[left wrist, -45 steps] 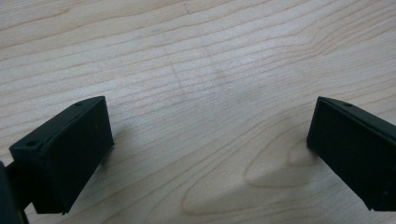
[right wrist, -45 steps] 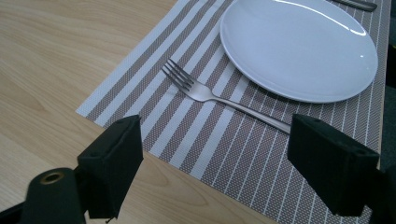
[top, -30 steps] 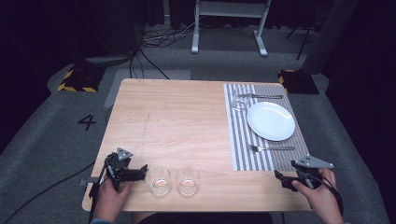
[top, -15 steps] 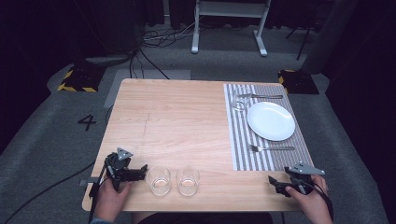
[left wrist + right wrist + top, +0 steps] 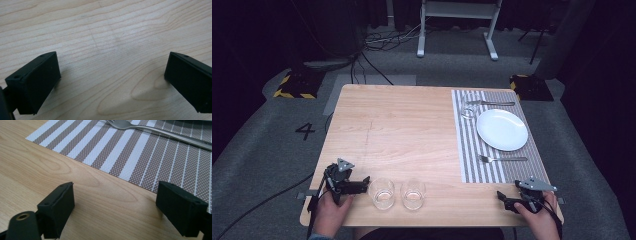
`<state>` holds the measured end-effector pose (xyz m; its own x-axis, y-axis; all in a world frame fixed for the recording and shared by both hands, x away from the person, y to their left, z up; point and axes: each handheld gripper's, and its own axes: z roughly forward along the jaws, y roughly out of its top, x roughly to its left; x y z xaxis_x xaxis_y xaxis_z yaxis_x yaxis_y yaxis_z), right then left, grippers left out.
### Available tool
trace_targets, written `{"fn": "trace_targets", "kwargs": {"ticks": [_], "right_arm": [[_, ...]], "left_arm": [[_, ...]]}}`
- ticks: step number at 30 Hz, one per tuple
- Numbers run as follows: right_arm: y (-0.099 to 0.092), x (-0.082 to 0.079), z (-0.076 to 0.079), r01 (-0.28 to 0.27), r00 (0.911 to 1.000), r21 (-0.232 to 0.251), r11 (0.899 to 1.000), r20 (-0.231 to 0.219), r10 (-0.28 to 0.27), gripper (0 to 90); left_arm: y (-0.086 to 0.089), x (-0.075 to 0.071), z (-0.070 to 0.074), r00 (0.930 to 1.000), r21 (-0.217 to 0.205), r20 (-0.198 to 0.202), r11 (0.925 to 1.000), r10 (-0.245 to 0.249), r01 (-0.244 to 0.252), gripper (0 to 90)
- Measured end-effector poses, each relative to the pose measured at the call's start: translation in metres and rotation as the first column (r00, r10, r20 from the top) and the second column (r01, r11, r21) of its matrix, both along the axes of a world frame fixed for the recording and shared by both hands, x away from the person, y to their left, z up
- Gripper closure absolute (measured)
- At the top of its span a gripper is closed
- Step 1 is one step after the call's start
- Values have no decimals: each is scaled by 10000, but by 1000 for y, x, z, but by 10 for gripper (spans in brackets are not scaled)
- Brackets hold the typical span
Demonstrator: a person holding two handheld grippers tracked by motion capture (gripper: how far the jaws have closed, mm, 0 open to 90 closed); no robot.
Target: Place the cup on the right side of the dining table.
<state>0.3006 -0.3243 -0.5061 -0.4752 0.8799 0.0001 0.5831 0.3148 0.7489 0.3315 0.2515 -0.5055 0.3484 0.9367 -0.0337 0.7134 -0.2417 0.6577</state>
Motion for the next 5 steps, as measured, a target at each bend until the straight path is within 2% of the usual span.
{"fn": "trace_targets", "kwargs": {"ticks": [5], "right_arm": [[1, -5, -3, 282, 9993, 159, 9995, 253, -286, 154]], "left_arm": [[0, 0, 0, 10000, 0, 2, 10000, 1, -1, 5]]}}
